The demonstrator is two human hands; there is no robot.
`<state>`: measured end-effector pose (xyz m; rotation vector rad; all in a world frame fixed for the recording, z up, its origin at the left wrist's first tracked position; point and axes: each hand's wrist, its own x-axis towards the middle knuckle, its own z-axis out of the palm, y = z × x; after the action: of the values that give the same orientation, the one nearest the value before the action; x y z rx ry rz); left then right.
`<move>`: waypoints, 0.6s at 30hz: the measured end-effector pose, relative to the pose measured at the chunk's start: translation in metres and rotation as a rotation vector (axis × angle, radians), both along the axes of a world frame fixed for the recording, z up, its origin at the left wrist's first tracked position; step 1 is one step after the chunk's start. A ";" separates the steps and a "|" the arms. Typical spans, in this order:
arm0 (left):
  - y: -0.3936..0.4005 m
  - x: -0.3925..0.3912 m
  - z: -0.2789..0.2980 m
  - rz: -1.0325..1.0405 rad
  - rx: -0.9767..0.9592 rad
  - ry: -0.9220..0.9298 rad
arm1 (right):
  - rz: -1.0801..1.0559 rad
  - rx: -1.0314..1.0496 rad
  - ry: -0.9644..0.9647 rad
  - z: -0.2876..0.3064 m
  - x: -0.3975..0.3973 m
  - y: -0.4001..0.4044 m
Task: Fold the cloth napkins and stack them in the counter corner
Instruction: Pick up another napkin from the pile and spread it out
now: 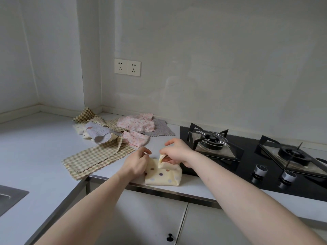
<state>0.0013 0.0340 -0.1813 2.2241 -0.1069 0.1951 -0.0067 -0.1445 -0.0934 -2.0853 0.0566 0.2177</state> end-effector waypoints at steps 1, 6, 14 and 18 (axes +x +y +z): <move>0.001 0.000 0.001 0.002 -0.017 0.001 | 0.006 0.008 0.016 -0.003 0.001 0.006; 0.002 0.002 0.000 0.006 -0.075 0.002 | 0.056 0.008 0.097 -0.021 0.003 0.023; 0.003 0.000 0.000 0.017 -0.098 0.000 | 0.157 -0.289 -0.189 -0.022 -0.014 -0.006; 0.002 -0.001 0.001 0.021 -0.042 -0.027 | 0.329 -0.436 -0.408 -0.028 -0.040 -0.017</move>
<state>0.0001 0.0358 -0.1807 2.1823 -0.0929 0.2365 -0.0471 -0.1619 -0.1211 -2.5272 -0.5313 -0.0328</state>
